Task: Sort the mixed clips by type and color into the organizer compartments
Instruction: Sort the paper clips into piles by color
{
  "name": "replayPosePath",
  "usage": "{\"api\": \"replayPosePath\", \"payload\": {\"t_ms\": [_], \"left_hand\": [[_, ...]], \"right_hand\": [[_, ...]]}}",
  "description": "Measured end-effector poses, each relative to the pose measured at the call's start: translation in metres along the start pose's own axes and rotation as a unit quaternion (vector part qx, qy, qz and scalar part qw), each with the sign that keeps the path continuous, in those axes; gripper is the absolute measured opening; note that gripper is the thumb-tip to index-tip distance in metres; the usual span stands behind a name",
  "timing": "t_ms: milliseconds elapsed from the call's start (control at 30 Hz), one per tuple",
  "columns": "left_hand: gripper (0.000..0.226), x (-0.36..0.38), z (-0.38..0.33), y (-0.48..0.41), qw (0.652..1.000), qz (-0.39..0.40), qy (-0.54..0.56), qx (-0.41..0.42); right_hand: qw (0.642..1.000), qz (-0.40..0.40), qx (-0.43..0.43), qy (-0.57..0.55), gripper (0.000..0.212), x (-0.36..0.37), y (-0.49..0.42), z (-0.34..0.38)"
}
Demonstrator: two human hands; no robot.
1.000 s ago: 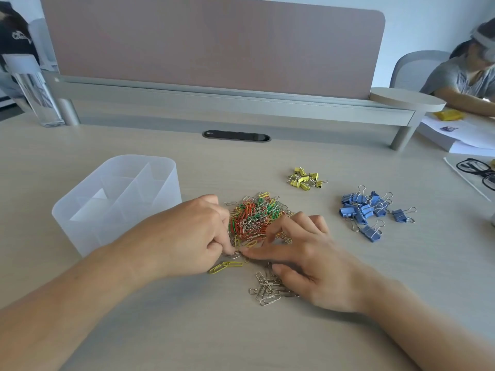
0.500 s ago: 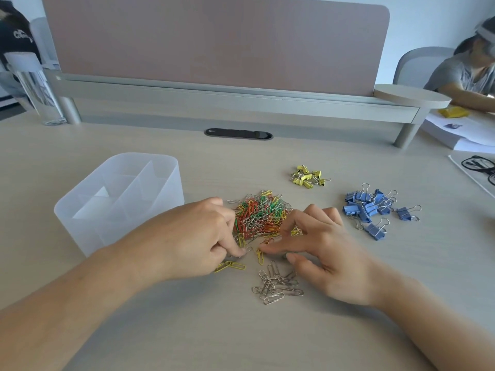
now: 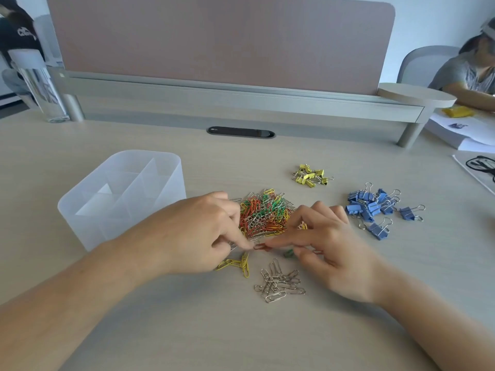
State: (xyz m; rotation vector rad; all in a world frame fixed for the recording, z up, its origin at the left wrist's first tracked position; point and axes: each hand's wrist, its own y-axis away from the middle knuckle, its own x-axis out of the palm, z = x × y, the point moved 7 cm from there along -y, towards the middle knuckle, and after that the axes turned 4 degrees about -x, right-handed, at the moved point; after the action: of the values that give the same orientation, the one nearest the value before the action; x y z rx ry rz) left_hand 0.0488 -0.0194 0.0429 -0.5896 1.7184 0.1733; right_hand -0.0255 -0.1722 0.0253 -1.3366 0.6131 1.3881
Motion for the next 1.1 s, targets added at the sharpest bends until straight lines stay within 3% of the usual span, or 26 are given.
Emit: {"api": "replayPosePath", "payload": {"t_ms": [100, 267, 500, 767, 967, 1100], "left_hand": [[0.039, 0.003, -0.008, 0.002, 0.999, 0.027, 0.009, 0.032], [0.040, 0.001, -0.001, 0.000, 1.000, 0.010, 0.011, 0.021], [0.055, 0.004, -0.001, -0.001, 1.000, -0.011, -0.022, 0.012], [0.051, 0.010, -0.001, -0.001, 0.999, 0.001, -0.040, 0.014], [0.052, 0.006, -0.001, -0.002, 0.999, -0.021, -0.043, 0.017], [0.051, 0.007, 0.001, -0.002, 0.999, -0.018, -0.040, 0.014]], "right_hand": [[1.000, 0.017, 0.009, 0.021, 0.047, 0.006, 0.000, -0.005], [0.999, -0.031, 0.016, 0.012, 0.047, -0.004, 0.001, -0.014], [0.996, -0.064, 0.042, -0.048, 0.047, -0.014, 0.006, -0.030], [0.997, -0.019, 0.028, -0.063, 0.042, -0.012, 0.006, -0.028], [0.999, 0.015, 0.017, -0.024, 0.064, -0.005, 0.003, -0.019], [0.999, 0.035, 0.012, 0.016, 0.059, 0.000, 0.003, -0.022]]}}
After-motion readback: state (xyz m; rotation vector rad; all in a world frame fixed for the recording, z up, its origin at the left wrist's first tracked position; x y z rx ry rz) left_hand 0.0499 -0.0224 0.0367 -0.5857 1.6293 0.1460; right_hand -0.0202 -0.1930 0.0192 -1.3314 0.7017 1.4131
